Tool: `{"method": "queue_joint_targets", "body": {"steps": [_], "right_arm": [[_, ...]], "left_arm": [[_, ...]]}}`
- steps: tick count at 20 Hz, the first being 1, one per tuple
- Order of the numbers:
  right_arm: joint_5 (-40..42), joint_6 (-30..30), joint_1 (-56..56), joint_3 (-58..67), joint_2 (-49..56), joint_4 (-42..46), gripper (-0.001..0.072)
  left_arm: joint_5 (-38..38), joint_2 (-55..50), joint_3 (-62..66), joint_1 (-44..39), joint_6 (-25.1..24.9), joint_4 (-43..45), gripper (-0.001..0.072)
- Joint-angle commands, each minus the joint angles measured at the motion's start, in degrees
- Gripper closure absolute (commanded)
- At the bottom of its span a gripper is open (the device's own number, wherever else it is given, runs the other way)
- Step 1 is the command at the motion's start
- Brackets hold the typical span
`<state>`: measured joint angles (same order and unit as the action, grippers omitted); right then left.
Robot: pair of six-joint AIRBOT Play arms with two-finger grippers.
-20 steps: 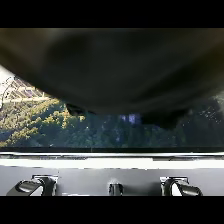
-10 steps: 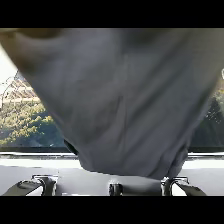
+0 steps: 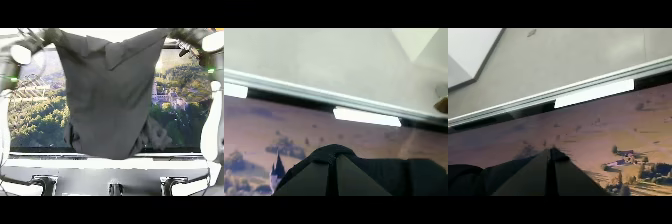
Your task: Fold the clothes and pants, and hang the long-sleeved shirts on hangers.
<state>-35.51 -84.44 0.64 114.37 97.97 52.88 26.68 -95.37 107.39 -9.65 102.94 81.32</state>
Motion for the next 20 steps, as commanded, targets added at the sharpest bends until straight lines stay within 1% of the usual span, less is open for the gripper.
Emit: {"method": "queue_joint_targets", "body": {"steps": [1, 2, 4, 5, 6, 7, 8, 9, 12, 13, 14, 15, 16, 17, 18, 19, 20], "right_arm": [[1.57, 0.09, -1.57, 0.02, 7.34, 0.94, 0.0682], [-0.70, -0.50, -1.55, 0.02, 8.66, 1.01, 0.0682], [-7.04, -1.38, -1.55, 0.02, 10.60, 2.75, 0.0682], [-10.71, -1.99, -1.53, 0.02, 10.88, 4.20, 0.0671], [-14.19, -1.95, -1.38, 0.02, 10.62, 5.09, 0.0592], [-18.36, -1.95, -0.79, 0.02, 9.81, 5.29, 0.0471], [-23.21, -1.64, 0.17, 0.02, 8.48, 5.31, 0.0322], [-28.44, -1.11, 1.38, 0.02, 6.93, 5.92, 0.0267], [-47.17, 0.74, 6.56, -0.63, 1.81, 9.29, 0.0268], [-48.70, -0.92, 9.09, -3.21, -0.63, 7.56, 0.0269], [-49.77, -0.74, 11.52, -7.58, -3.89, 5.49, 0.0269], [-50.05, -0.85, 13.14, -13.05, -7.41, 5.14, 0.0268], [-49.40, -2.19, 14.34, -20.33, -11.82, 4.68, 0.0266], [-48.59, -3.17, 14.56, -27.45, -16.11, 4.46, 0.0238], [-47.74, -3.26, 14.12, -35.28, -20.92, 4.22, 0.0189], [-46.58, -3.30, 13.18, -42.36, -25.20, 3.96, 0.0179], [-45.16, -3.50, 11.76, -49.62, -29.44, 3.63, 0.0151]], "left_arm": [[0.66, -7.52, 0.07, -0.09, 0.22, -0.17, 0.0691], [4.24, -8.83, 0.07, -0.09, 0.50, -0.87, 0.0691], [13.25, -10.71, 0.07, 0.00, 3.63, -1.81, 0.0685], [18.23, -11.21, 0.07, 0.15, 5.92, -1.84, 0.0633], [22.34, -11.23, 0.07, 0.39, 7.48, -1.88, 0.0427], [26.45, -10.80, 0.09, 0.94, 7.54, -3.02, 0.0111], [30.18, -10.01, 0.11, 1.81, 6.21, -4.76, -0.0013], [34.18, -8.63, 0.11, 3.13, 3.91, -6.62, -0.0013], [44.37, -2.64, -0.04, 7.10, -0.26, -6.93, -0.0013], [46.58, -0.09, -1.05, 8.39, -1.64, -6.93, -0.0013], [47.63, 2.82, -3.54, 9.46, -2.64, -6.95, -0.0013], [47.58, 6.73, -8.33, 10.40, -3.08, -6.97, -0.0013], [46.84, 10.91, -14.29, 11.02, -3.08, -7.06, -0.0013], [45.38, 15.87, -21.92, 11.37, -3.13, -7.74, -0.0013], [43.50, 20.74, -29.64, 11.39, -3.10, -9.11, -0.0013], [41.31, 25.99, -38.01, 11.34, -3.08, -11.21, -0.0013], [39.45, 30.93, -45.81, 11.34, -3.02, -14.03, -0.0013]]}}
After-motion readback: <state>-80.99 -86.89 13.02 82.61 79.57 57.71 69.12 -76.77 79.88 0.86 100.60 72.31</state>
